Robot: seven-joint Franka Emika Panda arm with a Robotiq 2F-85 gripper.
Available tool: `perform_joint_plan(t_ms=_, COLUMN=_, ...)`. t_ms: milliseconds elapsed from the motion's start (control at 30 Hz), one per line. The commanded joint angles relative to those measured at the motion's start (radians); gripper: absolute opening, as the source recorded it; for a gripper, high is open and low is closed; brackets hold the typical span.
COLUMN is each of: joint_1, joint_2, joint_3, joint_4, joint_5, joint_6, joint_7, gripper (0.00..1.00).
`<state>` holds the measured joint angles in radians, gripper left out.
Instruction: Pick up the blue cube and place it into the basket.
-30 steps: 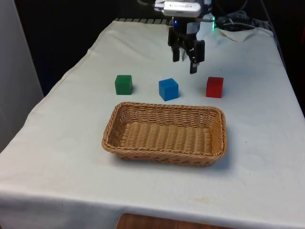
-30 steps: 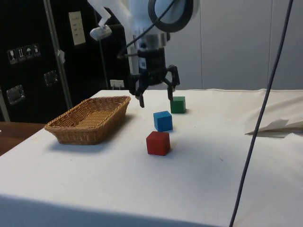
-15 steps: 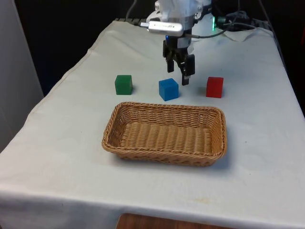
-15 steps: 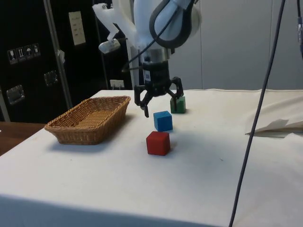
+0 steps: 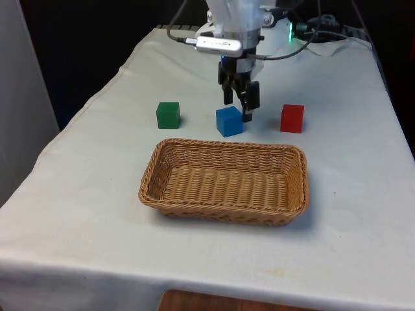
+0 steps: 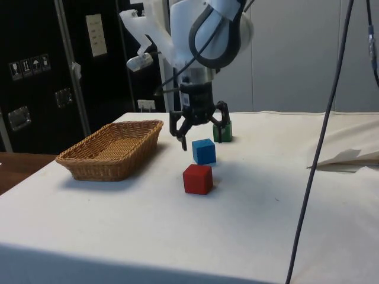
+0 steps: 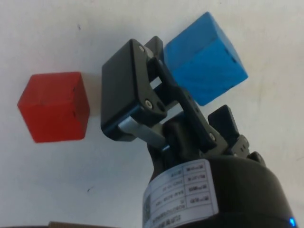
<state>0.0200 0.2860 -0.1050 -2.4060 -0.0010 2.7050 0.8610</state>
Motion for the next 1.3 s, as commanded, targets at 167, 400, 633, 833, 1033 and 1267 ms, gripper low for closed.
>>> perform_joint_plan(t_ms=167, joint_1=-0.007, joint_2=0.048, joint_3=-0.012, joint_4=0.003, joint_5=0.006, joint_6=0.073, joint_7=-0.010, gripper=1.00)
perform_joint_plan(t_ms=400, joint_1=-0.010, joint_2=0.085, joint_3=-0.029, joint_4=0.012, joint_5=0.009, joint_6=0.109, joint_7=-0.020, gripper=1.00)
perform_joint_plan(t_ms=633, joint_1=-0.009, joint_2=0.087, joint_3=-0.037, joint_4=0.013, joint_5=0.009, joint_6=0.108, joint_7=-0.023, gripper=1.00)
perform_joint_plan(t_ms=833, joint_1=-0.009, joint_2=0.084, joint_3=-0.044, joint_4=0.015, joint_5=0.007, joint_6=0.101, joint_7=-0.024, gripper=1.00)
perform_joint_plan(t_ms=1033, joint_1=-0.008, joint_2=0.080, joint_3=-0.049, joint_4=0.015, joint_5=0.007, joint_6=0.097, joint_7=-0.027, gripper=0.46)
perform_joint_plan(t_ms=1267, joint_1=-0.008, joint_2=0.079, joint_3=-0.050, joint_4=0.015, joint_5=0.006, joint_6=0.095, joint_7=-0.028, gripper=0.01)
